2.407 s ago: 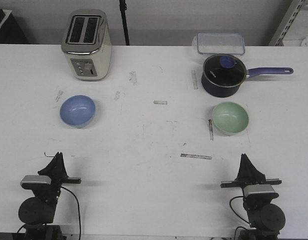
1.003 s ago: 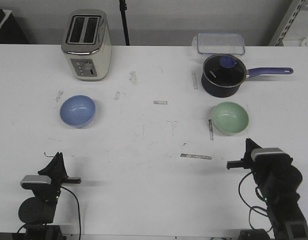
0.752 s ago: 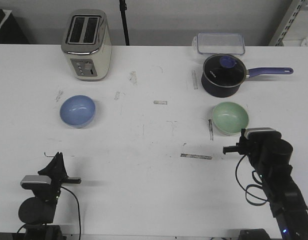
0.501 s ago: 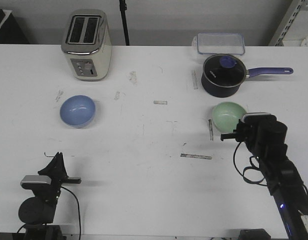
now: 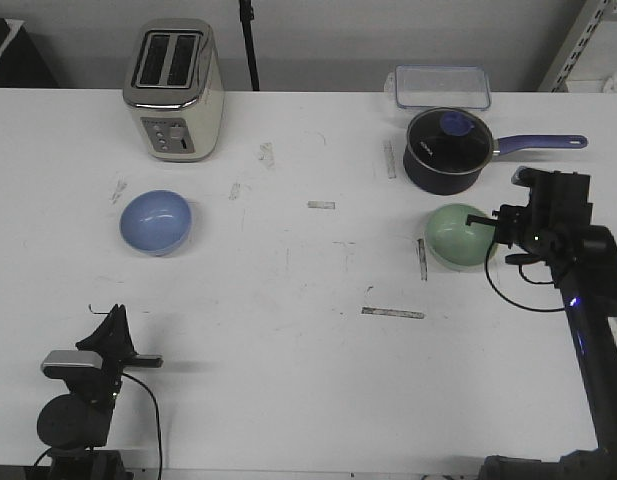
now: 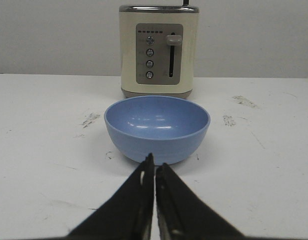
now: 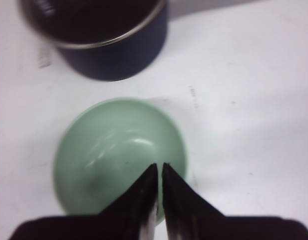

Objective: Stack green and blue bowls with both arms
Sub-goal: 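Reach the right gripper forward and lower it onto the pale green bowl rim, then grip the green bowl rim and drag it toward the table center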

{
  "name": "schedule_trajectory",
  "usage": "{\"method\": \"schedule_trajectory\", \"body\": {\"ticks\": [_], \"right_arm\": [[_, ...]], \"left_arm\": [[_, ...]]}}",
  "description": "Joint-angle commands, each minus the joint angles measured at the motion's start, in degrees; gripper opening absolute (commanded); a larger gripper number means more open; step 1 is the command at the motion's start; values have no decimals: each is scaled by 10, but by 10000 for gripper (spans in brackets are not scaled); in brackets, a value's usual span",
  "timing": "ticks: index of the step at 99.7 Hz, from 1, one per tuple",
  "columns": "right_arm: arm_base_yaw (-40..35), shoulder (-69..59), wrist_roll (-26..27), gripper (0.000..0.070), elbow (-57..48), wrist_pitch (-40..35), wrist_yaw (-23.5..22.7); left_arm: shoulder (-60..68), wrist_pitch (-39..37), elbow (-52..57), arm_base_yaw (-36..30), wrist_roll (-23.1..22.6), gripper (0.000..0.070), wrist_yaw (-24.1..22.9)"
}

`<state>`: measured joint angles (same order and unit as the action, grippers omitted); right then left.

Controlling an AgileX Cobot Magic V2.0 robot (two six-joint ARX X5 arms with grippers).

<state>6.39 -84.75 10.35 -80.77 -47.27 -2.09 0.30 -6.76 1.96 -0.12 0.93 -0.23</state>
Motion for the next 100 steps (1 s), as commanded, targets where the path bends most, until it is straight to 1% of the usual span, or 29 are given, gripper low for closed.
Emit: {"method": "schedule_trajectory", "body": {"ticks": [1,7,10,15,25,29,34,49,65,83,86,90,100], "right_arm": [[12,-33,16,12,-33,-26,-6],[23,-58,15,27,-55,-48,-21],[28,-67,14,50,-63,-55,-29],[36,-83,14,127,-68,-56,-47],[50,-106,14,318,-69,-56,-91],[53,-116,14,366,-69,-56,-101],[56,-129,13,394,-69,-55,-103],[57,-161,-1,394,-69,-54,-106],[54,-198,-5,393,-68,-52,-116],[47,-223,-12,382,-67,-50,-115],[47,-224,-12,358,-67,-48,-115],[48,-224,-12,305,-66,-46,-115],[48,-224,-12,119,-66,-37,-115]], "left_arm": [[-1,-7,-13,1,2,1,-2],[-1,-7,-13,1,2,1,-2],[-1,-7,-13,1,2,1,-2],[-1,-7,-13,1,2,1,-2],[-1,-6,-13,1,2,2,-2],[-1,-7,-13,1,2,1,-2],[-1,-6,-13,1,2,2,-2],[-1,-7,-13,1,2,2,-2],[-1,-7,-13,1,2,1,-2],[-1,-7,-13,1,2,1,-2],[-1,-6,-13,1,2,2,-2],[-1,-7,-13,1,2,1,-2],[-1,-6,-13,1,2,2,-2]]}}
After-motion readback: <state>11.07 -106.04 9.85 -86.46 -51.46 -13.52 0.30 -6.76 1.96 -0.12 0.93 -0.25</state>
